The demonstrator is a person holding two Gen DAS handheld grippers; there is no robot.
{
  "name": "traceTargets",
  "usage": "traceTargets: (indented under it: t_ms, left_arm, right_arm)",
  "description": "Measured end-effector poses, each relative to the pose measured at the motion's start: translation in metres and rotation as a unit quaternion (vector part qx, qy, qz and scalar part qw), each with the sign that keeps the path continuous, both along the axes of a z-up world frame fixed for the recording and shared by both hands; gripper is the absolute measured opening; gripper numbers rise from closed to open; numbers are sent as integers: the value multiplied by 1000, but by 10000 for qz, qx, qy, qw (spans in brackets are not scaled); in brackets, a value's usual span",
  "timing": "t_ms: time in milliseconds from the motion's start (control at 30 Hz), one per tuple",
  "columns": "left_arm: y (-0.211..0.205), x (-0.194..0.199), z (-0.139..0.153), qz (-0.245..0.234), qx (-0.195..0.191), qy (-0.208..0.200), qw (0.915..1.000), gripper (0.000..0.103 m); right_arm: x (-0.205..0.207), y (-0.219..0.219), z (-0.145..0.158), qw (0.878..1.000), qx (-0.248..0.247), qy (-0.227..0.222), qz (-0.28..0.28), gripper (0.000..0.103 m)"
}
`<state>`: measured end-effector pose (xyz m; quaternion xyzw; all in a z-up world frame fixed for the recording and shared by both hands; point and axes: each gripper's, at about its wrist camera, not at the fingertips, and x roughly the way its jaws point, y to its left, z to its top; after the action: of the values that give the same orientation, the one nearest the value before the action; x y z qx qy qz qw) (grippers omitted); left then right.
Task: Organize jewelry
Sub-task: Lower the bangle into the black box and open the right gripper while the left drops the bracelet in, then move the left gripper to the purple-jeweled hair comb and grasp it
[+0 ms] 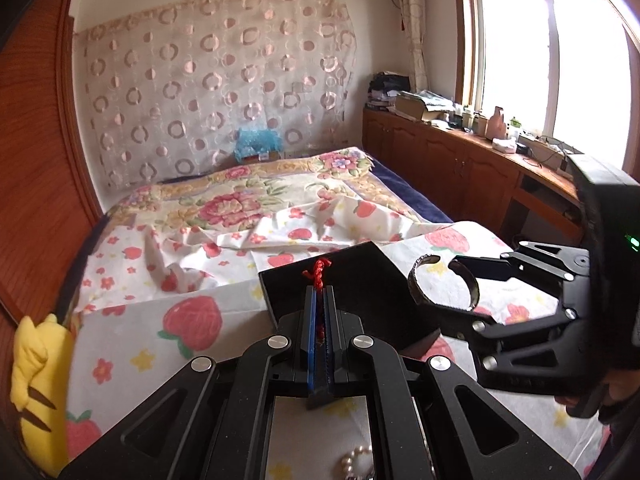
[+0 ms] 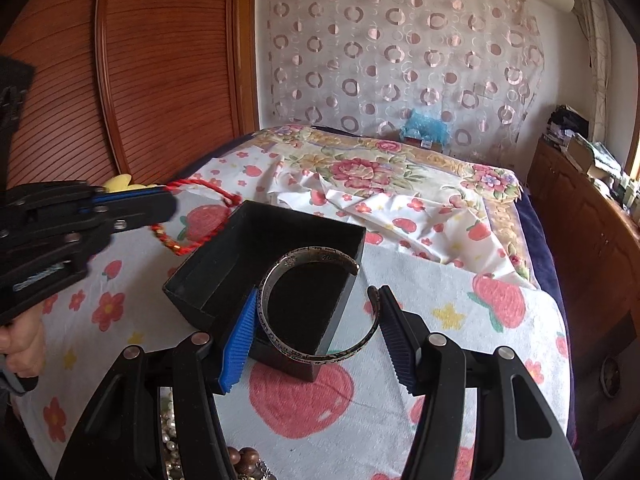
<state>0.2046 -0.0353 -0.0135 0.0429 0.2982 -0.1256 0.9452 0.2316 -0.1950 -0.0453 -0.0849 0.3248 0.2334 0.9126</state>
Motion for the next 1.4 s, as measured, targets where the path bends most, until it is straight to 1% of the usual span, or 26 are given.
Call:
traceTargets:
  t_ms: [100,133,167,233,367,567,733,900,1000,1067,1200,1267,1400]
  left_arm:
    - [4,9,0,34,-104,81,9999,4]
    - [6,10,1,51,-114,71,9999,7]
    - [9,9,1,66,-123,53,9999,15]
    - [13,7,1,101,-131,14,9999,24]
    - [22,1,0,193,-89,17,9998,24]
    - [38,-14,-10,355,-10,102,9993,24]
    - [48,-28,-19,400,-35,190,9990,25]
    - [51,-40,-28,397,-34,253,9989,25]
    - [51,-49,-31,364,-56,293,9989,27]
    - [51,-56,-34,338,-81,294,9990,34]
    - [48,-71,-42,274,-46,327,9991,34]
    - [47,-76,-45,237,-70,366,9990,41]
    - [42,-87,-54,189,-50,458,9988,47]
  right_arm:
    - [4,1,0,10000,-22,-29,47,61]
    - [7,2,0,10000,-25,-31,60,61]
    - [8,6,0,10000,-27,-23,67,61]
    - [15,8,-3,10000,-5,29,84,61]
    - [19,25,-7,9998,-3,78,187,61]
    - [27,46,-16,9992,-220,131,320,61]
    - [28,52,-22,9988,-304,161,362,63]
    - [26,50,-20,9990,-255,137,347,63]
    - [15,43,-16,9993,-231,63,299,63]
    - [5,35,-13,9995,-159,38,257,63]
    - [-29,19,-9,9998,-13,-41,214,63]
    - [-41,12,-9,9998,22,-34,176,63]
    - [-73,-4,-12,9999,133,-12,84,63]
